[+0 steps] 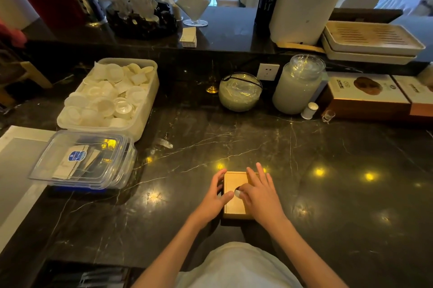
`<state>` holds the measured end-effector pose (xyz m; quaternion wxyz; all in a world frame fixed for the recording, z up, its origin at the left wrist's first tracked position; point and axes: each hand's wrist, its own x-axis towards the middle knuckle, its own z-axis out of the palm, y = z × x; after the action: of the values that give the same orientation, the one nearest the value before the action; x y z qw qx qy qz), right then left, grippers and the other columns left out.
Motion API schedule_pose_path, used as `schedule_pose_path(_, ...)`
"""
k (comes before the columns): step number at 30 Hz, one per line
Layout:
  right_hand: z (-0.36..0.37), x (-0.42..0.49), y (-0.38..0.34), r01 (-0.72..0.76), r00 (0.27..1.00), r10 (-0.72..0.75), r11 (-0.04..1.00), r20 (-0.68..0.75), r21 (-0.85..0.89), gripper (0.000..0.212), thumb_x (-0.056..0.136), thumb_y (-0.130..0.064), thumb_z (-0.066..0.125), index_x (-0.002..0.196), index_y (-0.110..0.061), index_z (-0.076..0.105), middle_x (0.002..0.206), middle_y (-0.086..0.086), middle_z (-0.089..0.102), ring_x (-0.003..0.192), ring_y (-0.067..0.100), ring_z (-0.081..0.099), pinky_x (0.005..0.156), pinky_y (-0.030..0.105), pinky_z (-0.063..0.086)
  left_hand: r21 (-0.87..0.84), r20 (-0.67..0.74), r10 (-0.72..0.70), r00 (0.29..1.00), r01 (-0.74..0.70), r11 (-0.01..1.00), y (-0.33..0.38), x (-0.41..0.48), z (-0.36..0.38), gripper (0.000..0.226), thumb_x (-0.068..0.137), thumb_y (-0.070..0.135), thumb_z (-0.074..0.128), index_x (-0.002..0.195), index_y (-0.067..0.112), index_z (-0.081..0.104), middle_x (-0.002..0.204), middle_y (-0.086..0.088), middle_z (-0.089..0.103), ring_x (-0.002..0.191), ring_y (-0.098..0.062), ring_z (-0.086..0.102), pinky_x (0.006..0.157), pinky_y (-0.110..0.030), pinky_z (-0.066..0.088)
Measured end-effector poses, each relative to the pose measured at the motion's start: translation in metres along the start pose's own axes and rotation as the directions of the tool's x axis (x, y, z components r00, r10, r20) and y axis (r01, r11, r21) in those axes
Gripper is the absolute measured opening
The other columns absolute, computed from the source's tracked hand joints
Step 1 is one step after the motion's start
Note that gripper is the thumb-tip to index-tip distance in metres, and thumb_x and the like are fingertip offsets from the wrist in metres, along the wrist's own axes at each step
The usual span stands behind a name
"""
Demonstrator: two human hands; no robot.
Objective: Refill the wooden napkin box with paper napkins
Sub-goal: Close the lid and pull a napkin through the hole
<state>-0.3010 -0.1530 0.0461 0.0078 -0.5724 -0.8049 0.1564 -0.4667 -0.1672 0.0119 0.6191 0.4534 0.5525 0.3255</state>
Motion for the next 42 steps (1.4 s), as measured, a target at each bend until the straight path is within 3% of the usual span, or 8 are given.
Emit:
schedule_pose_path(9, 0.0, 0.01, 0.005, -0.011, 1.0, 0.012, 0.999, -0.003, 0.033, 0.013, 0.095, -0.032, 0.059, 0.101, -0.025, 0.069, 0.16, 0.002, 0.032, 0.153, 0.024, 0.0, 0.123, 0.046, 0.002, 0.007, -0.002, 0.002, 1.0, -0.002, 1.0, 0.0, -0.001, 0.0, 0.07, 0.092, 0.028, 0.064, 0.145, 0.047, 0.022, 0.157, 0.003, 0.026, 0.144, -0.021, 0.03, 0.116, -0.053, 0.033)
schedule_pose_path(13, -0.001, 0.006, 0.023, -0.016, 1.0, 0.016, 0.988, 0.006, 0.151, 0.008, 0.093, -0.034, 0.061, 0.09, -0.03, 0.066, 0.161, -0.001, 0.028, 0.152, 0.022, -0.005, 0.121, 0.045, 0.0, 0.112, 0.021, 0.021, 1.0, -0.023, 0.993, 0.005, -0.002, 0.001, 0.057, 0.097, 0.025, 0.057, 0.14, 0.051, 0.031, 0.153, 0.003, 0.027, 0.138, -0.018, 0.034, 0.112, -0.038, 0.038)
schedule_pose_path(15, 0.0, 0.0, 0.032, -0.007, 1.0, 0.011, 0.973, -0.017, 0.232, 0.005, 0.092, -0.033, 0.063, 0.087, -0.032, 0.065, 0.161, -0.002, 0.026, 0.152, 0.02, -0.008, 0.122, 0.046, 0.005, 0.202, 0.024, 0.04, 0.999, -0.044, 0.978, 0.008, 0.0, 0.003, 0.046, 0.098, 0.02, 0.053, 0.134, 0.046, 0.042, 0.154, 0.006, 0.02, 0.143, -0.019, 0.027, 0.115, -0.035, 0.03)
schedule_pose_path(20, 0.011, -0.018, 0.04, 0.047, 0.991, 0.003, 0.931, -0.136, 0.361, 0.002, 0.091, -0.029, 0.065, 0.09, -0.031, 0.065, 0.162, -0.004, 0.023, 0.152, 0.013, -0.007, 0.119, 0.04, 0.013, 0.336, -0.047, 0.04, 0.998, -0.022, 0.942, 0.018, 0.001, 0.012, 0.028, 0.097, 0.009, 0.053, 0.102, 0.035, 0.062, 0.16, 0.01, 0.003, 0.151, -0.02, 0.0, 0.122, -0.051, 0.012)
schedule_pose_path(28, 0.028, -0.025, 0.043, 0.11, 0.958, 0.007, 0.914, -0.286, 0.392, 0.001, 0.09, -0.028, 0.066, 0.091, -0.029, 0.065, 0.162, -0.001, 0.025, 0.153, 0.013, 0.0, 0.116, 0.04, 0.018, 0.354, -0.122, 0.068, 0.99, -0.021, 0.935, 0.026, -0.003, 0.022, 0.008, 0.091, 0.022, 0.065, 0.098, 0.026, 0.063, 0.162, 0.002, 0.006, 0.151, -0.018, 0.001, 0.12, -0.045, 0.012)
schedule_pose_path(33, 0.031, -0.024, 0.043, 0.063, 0.963, 0.072, 0.877, -0.26, 0.477, 0.002, 0.091, -0.029, 0.066, 0.089, -0.029, 0.064, 0.161, -0.009, 0.02, 0.152, 0.006, -0.005, 0.116, 0.035, 0.014, 0.314, -0.172, 0.006, 0.985, 0.049, 0.948, 0.03, 0.002, 0.025, 0.004, 0.089, 0.018, 0.067, 0.089, 0.021, 0.064, 0.159, -0.001, 0.019, 0.15, -0.018, 0.008, 0.118, -0.042, 0.016)
schedule_pose_path(37, 0.03, -0.015, 0.039, -0.028, 0.965, 0.167, 0.83, -0.201, 0.557, 0.002, 0.091, -0.032, 0.065, 0.09, -0.03, 0.063, 0.161, -0.011, 0.017, 0.151, 0.006, -0.007, 0.119, 0.04, 0.012, 0.293, -0.169, 0.056, 0.984, -0.004, 0.956, 0.032, -0.001, 0.026, 0.008, 0.089, 0.014, 0.066, 0.086, 0.02, 0.061, 0.158, 0.001, 0.019, 0.149, -0.018, 0.009, 0.114, -0.037, 0.017)
schedule_pose_path(42, 0.017, -0.002, 0.043, 0.035, 0.998, -0.005, 0.846, -0.058, 0.531, 0.022, 0.088, -0.043, 0.067, 0.111, -0.042, 0.066, 0.165, -0.012, -0.001, 0.147, 0.008, -0.027, 0.115, 0.044, 0.0, 0.282, -0.154, 0.089, 0.984, -0.042, 0.958, 0.036, -0.004, 0.023, 0.014, 0.088, 0.016, 0.066, 0.083, 0.027, 0.059, 0.158, 0.003, 0.02, 0.147, -0.02, 0.012, 0.115, -0.044, 0.019)
